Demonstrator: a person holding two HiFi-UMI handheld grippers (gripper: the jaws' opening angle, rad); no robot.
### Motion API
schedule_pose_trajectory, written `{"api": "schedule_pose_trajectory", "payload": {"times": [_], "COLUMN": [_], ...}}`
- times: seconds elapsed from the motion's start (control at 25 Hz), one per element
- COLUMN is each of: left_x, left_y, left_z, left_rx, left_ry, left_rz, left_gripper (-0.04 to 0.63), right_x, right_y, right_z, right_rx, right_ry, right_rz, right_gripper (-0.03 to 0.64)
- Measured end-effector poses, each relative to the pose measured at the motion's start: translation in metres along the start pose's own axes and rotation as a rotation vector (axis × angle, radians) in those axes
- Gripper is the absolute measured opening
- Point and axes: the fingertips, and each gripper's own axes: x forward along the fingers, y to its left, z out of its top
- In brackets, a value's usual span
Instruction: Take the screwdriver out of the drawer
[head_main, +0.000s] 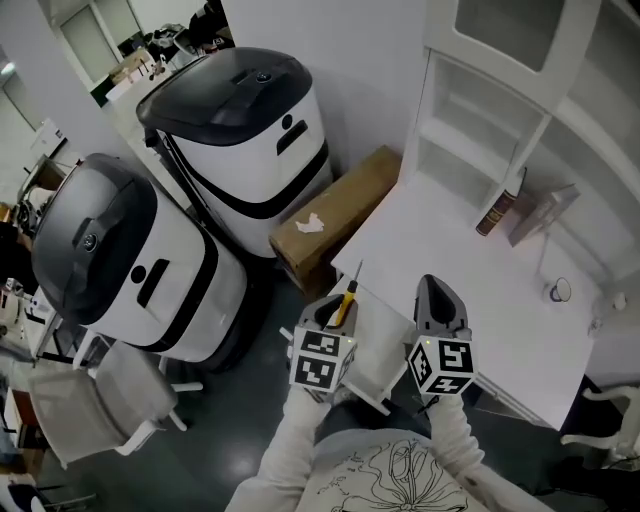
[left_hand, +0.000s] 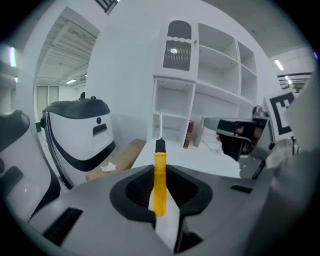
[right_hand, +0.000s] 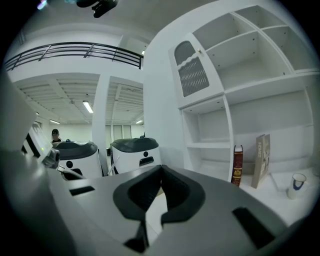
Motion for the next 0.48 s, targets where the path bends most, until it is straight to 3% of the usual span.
{"api": "schedule_pose_trajectory", "payload": {"times": [0.32,0.48], "left_x": [-0.055,-0.072], "left_y": [0.018,0.021], "left_z": [0.059,0.076], "left_rx": [-0.046,-0.049], "left_ry": [-0.225,-0.289], "left_rz": [0.145,0.183], "left_gripper": [0.071,0.071], "right_x": [-0.004,-0.005], "right_y": [0.019,0.023], "right_z": [0.032,0.045], "right_rx": [-0.02,-0.026], "right_ry": [-0.066,-0.095], "right_rz": [0.045,0.063], "right_gripper": [0.003,0.003]}}
